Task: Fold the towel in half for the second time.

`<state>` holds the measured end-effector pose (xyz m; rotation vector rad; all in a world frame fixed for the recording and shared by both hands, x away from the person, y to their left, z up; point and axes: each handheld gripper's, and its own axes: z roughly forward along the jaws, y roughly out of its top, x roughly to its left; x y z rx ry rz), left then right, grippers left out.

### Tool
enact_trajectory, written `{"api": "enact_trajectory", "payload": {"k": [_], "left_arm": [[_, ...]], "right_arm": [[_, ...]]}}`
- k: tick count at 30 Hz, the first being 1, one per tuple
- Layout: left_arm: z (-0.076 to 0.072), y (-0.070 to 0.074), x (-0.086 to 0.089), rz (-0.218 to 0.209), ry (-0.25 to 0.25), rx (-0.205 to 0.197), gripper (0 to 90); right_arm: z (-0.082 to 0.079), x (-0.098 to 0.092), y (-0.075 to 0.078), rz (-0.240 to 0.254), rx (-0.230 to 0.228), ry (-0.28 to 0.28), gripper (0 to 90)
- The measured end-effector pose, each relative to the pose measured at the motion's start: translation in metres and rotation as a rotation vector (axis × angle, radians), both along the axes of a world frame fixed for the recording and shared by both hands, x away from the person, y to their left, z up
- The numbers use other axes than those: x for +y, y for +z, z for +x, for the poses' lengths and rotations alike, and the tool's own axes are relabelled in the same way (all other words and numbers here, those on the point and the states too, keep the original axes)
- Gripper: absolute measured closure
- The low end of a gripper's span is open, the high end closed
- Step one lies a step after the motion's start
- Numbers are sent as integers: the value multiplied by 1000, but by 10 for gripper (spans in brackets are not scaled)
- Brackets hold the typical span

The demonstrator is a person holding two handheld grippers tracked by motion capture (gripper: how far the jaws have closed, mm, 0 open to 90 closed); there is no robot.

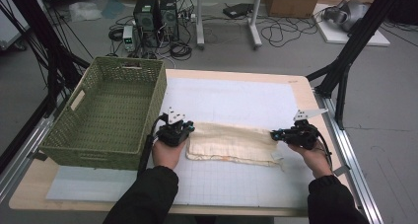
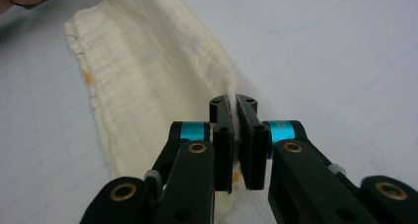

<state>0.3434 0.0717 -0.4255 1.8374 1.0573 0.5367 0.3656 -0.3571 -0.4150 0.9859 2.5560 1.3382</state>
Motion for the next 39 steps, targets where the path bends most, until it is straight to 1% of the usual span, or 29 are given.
{"api": "enact_trajectory", "payload": {"k": [1, 3, 6, 7, 8, 10, 11, 12, 14, 16, 17, 19, 20, 22, 24, 26, 28, 29, 30, 32, 33, 34, 35, 36, 37, 38, 39], "left_arm": [[-3, 0, 0, 0, -6, 5, 865], [-9, -1, 2, -1, -16, -5, 864], [-19, -5, 4, -7, -35, 13, 862], [-23, -6, 4, -2, -41, 17, 860], [-26, -8, 4, 7, -55, 25, 860], [-31, -9, 4, 34, -70, 33, 858], [-33, -10, 5, 27, -70, 32, 857], [-34, -9, 6, 28, -74, 34, 856], [-37, -10, 6, 43, -84, 46, 853], [-40, -11, 7, 44, -94, 55, 847], [-41, -12, 7, 33, -95, 70, 836], [-42, -13, 7, 36, -115, 83, 794], [-42, -13, 7, 34, -115, 93, 756], [-43, -11, 7, 14, -124, 89, 709], [-44, -8, 8, -1, -128, 92, 635], [-45, -5, 8, -9, -141, 89, 601], [-47, -2, 8, -5, -140, 89, 568], [-48, 0, 8, 12, -142, 82, 568], [-48, 1, 8, 21, -145, 83, 571], [-48, 3, 8, 17, -147, 81, 569], [-47, 4, 8, 31, -148, 81, 574], [-46, 4, 8, 37, -147, 91, 608], [-44, 4, 9, 42, -143, 98, 643], [-43, 4, 9, 48, -150, 97, 693], [-43, 4, 10, 60, -154, 95, 763], [-43, 3, 10, 45, -149, 99, 806], [-43, 3, 11, 31, -147, 102, 808]], "right_arm": [[-2, 0, 0, 2, -11, 8, 858], [-8, 0, 0, -4, -9, 22, 854], [-16, 1, 2, -1, -15, 39, 852], [-19, 2, 2, 3, -20, 45, 852], [-21, 2, 1, 6, -16, 46, 851], [-25, 3, -2, -12, -10, 56, 847], [-27, 4, -4, -20, 4, 59, 846], [-29, 4, -6, -26, 11, 64, 845], [-33, 4, -10, -30, 26, 68, 840], [-35, 4, -15, -43, 26, 77, 830], [-37, 4, -17, -46, 33, 77, 816], [-39, 3, -20, -40, 54, 79, 779], [-39, 3, -21, -40, 56, 74, 731], [-39, 1, -20, -9, 62, 70, 681], [-41, 0, -14, -3, 48, 50, 598], [-41, -2, -8, 13, 38, 49, 559], [-41, -2, -1, 19, 16, 42, 541], [-41, -2, 2, 25, 10, 37, 533], [-39, -1, 4, 27, 6, 35, 533], [-36, 2, 6, 30, 7, 26, 546], [-34, 5, 5, 33, 11, 34, 559], [-31, 8, 4, 23, 12, 40, 583], [-29, 12, 1, 10, 23, 48, 622], [-27, 15, -2, -5, 40, 60, 693], [-27, 18, -4, -33, 37, 76, 739], [-27, 21, -6, -58, 38, 87, 790], [-27, 22, -8, -63, 50, 99, 824]]}}
